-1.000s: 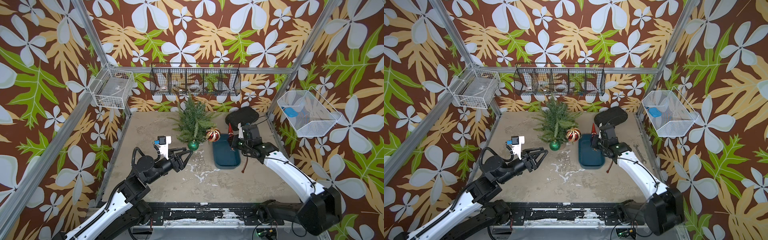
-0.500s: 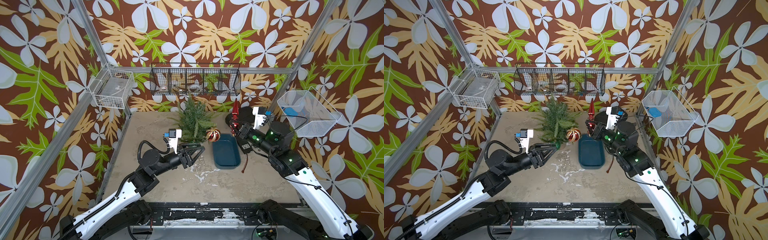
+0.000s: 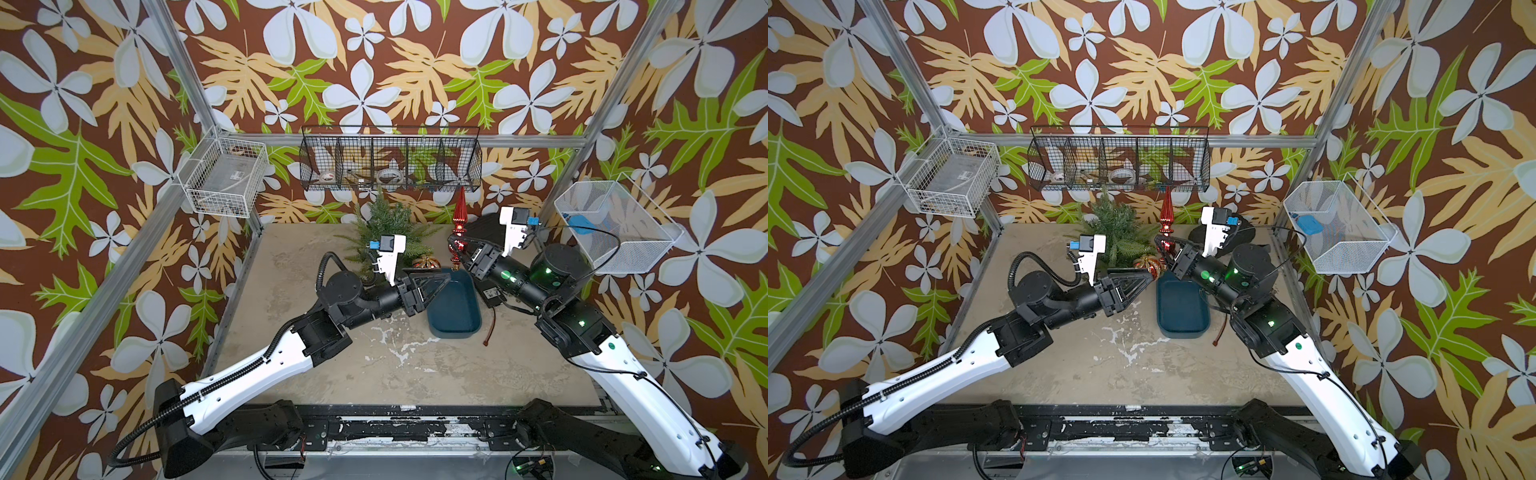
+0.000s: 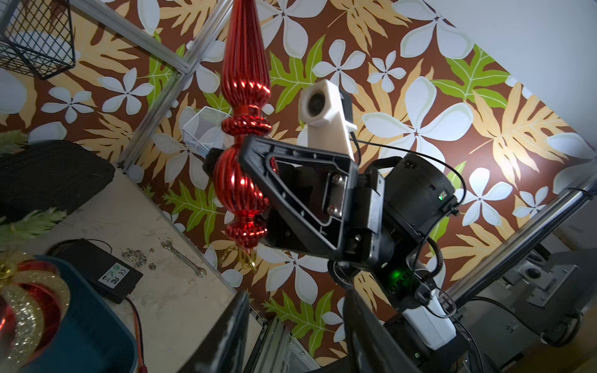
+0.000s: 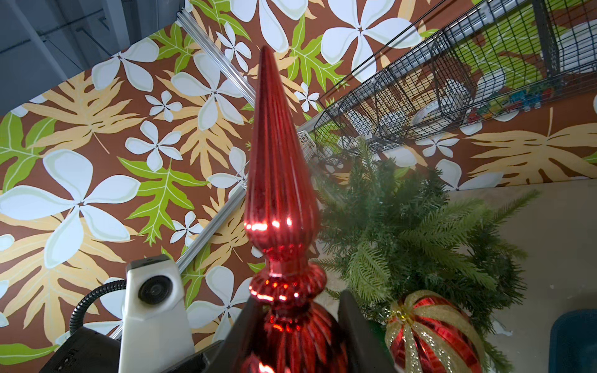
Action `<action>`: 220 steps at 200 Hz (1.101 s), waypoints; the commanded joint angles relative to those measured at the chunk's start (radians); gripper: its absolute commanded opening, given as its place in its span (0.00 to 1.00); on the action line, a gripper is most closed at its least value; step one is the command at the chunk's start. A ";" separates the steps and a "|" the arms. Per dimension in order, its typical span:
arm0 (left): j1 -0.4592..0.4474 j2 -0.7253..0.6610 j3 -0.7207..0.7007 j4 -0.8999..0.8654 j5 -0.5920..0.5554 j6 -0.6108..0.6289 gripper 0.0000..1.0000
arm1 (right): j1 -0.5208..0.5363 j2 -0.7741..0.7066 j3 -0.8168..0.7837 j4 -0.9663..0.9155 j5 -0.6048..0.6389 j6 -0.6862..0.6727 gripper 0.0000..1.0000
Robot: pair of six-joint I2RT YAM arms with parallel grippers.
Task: Decorate the small christmas tree with ornaments
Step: Hang an ornament on the christmas tree.
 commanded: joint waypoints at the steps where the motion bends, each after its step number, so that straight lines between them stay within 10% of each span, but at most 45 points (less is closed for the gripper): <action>1: -0.008 0.029 0.040 -0.050 -0.035 0.023 0.49 | 0.005 -0.007 0.002 0.021 0.007 -0.018 0.35; 155: -0.022 0.100 0.106 -0.087 -0.042 0.054 0.00 | 0.007 -0.035 -0.015 0.017 0.010 -0.033 0.35; 220: -0.022 0.064 0.074 -0.072 -0.082 0.068 0.00 | 0.007 -0.070 -0.047 0.017 0.055 -0.028 0.35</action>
